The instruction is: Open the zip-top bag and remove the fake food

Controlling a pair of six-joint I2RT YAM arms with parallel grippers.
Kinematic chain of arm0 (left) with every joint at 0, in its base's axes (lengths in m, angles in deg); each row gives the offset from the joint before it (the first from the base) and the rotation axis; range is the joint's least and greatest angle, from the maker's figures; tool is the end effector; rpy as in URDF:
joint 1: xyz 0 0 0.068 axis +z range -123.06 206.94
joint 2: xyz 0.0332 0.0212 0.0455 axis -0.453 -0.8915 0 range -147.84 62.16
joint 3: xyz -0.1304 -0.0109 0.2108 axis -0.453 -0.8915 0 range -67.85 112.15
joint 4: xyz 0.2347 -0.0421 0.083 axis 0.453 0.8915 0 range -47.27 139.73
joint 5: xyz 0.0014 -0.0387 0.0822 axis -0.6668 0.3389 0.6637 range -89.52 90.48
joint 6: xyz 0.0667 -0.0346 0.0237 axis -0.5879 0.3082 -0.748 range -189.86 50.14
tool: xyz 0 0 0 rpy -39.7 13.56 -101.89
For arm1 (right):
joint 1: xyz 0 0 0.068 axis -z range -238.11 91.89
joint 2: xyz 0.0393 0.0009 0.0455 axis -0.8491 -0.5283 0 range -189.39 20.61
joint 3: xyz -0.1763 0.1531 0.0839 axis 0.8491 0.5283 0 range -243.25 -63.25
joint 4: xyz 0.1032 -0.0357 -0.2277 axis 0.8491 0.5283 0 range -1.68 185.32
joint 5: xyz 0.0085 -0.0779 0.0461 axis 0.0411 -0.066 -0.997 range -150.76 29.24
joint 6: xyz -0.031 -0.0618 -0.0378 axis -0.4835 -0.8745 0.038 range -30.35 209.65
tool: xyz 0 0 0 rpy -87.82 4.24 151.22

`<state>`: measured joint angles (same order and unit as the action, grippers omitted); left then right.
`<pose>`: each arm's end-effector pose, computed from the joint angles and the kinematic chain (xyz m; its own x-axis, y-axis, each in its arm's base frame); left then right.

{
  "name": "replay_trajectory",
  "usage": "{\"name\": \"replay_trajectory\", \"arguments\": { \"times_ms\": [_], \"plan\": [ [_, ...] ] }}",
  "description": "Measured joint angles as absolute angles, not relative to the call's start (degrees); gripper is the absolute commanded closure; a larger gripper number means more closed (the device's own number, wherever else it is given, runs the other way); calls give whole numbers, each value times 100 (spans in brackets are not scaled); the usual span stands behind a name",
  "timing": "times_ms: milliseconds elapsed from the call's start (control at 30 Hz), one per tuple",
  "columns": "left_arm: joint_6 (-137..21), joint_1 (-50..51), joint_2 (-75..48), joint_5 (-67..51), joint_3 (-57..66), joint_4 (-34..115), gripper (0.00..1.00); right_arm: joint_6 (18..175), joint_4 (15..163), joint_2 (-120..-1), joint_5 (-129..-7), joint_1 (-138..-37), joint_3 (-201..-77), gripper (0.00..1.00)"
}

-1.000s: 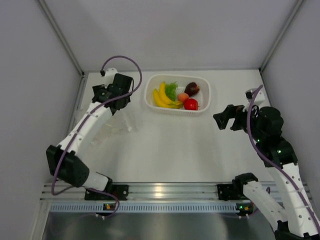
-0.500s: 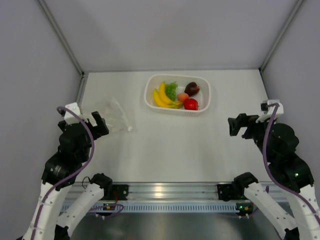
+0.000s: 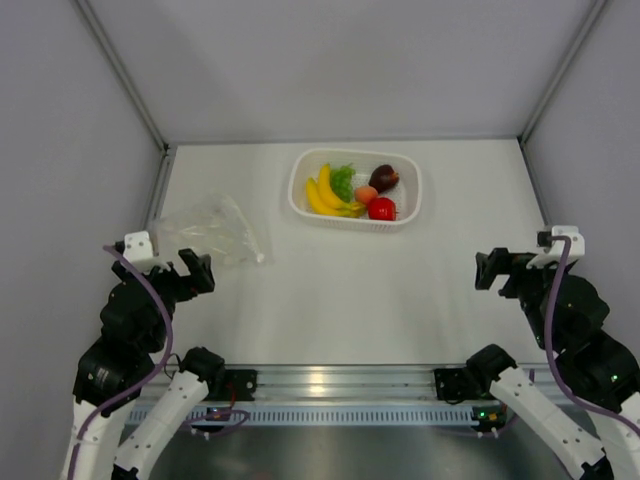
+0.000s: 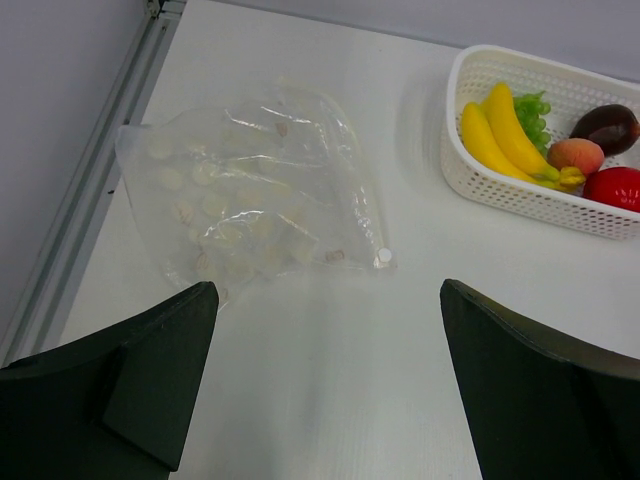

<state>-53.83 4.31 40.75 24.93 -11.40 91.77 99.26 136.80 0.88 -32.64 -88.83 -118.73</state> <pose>0.0919 -0.0080 0.3520 -0.2090 -0.1851 -0.9602 -0.0813 0.9818 -0.1716 0.0868 0.0144 0.3507 -0.1961 0.0548 -0.9791 -0.0231 0.9979 0.0605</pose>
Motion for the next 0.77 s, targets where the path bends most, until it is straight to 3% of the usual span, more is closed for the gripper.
{"name": "replay_trajectory", "arguments": {
  "times_ms": [767],
  "plan": [
    [-5304, 431, 3973, 2408, -1140, 9174, 1, 9952, 13405, -262, -3192, -8887, -11423, 0]
  ]
}}
